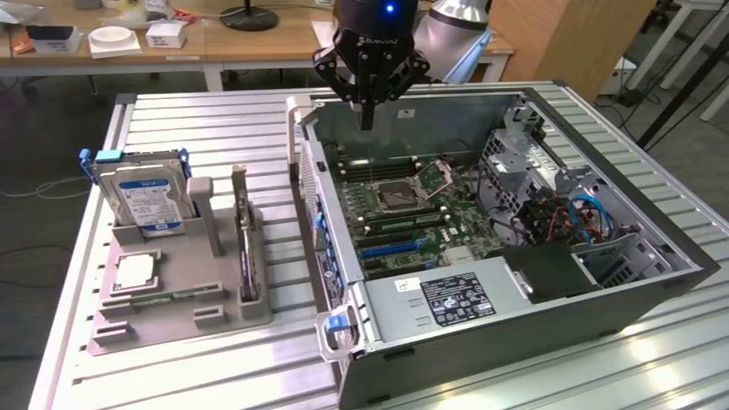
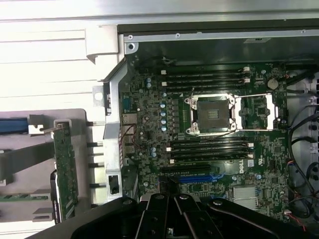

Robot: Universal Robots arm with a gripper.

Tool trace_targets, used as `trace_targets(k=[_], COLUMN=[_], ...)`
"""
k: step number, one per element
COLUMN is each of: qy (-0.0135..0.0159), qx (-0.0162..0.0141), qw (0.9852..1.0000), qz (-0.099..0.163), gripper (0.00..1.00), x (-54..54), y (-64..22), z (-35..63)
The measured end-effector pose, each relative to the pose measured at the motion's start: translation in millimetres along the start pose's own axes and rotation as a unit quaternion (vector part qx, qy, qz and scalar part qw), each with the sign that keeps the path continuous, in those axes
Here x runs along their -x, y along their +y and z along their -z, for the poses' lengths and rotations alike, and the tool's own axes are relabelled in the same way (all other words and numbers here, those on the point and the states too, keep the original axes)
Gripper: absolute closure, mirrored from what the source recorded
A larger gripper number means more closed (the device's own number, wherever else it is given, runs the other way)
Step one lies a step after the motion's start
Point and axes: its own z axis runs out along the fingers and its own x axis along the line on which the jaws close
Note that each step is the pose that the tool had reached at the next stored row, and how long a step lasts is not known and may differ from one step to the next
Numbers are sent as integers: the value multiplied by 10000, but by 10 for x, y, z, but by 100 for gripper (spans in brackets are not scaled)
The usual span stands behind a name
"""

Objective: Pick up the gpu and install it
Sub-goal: 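Reach for the gpu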

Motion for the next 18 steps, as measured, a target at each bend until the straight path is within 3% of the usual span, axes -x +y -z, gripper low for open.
trace_targets(k=[18], qy=[0], qx=[0], qw=[10000], qz=[0], gripper=[89], x=[-89], y=[-7], z=[-9])
